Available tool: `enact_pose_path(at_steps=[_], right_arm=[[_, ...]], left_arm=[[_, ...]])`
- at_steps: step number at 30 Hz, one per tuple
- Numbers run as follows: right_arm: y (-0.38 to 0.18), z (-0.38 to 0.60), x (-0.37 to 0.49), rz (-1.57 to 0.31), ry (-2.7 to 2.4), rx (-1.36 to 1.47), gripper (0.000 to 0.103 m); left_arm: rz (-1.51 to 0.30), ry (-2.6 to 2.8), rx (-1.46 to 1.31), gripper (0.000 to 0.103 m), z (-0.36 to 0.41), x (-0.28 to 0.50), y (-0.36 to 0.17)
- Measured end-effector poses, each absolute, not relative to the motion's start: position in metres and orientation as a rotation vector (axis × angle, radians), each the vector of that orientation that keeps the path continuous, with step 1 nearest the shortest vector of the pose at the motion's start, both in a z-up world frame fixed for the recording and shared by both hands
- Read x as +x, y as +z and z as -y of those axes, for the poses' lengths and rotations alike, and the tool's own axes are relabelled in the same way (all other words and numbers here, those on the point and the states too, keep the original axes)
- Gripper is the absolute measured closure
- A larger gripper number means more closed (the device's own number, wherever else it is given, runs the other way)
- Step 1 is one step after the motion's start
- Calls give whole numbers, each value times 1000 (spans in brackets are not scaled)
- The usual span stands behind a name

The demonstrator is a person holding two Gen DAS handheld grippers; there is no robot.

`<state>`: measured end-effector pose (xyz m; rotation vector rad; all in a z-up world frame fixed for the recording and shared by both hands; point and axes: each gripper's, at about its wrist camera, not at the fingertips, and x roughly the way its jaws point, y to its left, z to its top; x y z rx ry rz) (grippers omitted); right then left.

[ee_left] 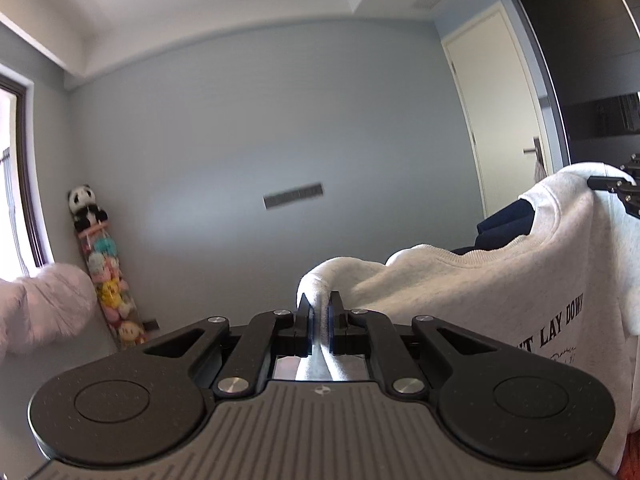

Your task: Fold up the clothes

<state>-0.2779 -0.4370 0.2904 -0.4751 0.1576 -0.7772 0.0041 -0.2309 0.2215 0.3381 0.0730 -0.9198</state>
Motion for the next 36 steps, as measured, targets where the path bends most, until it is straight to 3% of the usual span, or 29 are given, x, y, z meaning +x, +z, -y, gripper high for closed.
enact_pose_path(at_steps=[17, 32, 34, 35, 36], right_arm=[[187, 615, -149, -441, -765, -343, 97], [23, 782, -36, -707, -721, -127, 96], [7, 793, -29, -729, -723, -91, 86], [1, 798, -27, -739, -728, -76, 69], [-6, 802, -28, -748, -752, -74, 62]], left_arm=[[-233, -925, 506, 98, 380, 117, 129], [-474, -889, 675, 97, 499, 239, -17], [-511, -894, 684, 89, 508, 247, -32], [-536, -892, 689, 81, 511, 250, -39], [-565, -891, 691, 77, 514, 254, -45]])
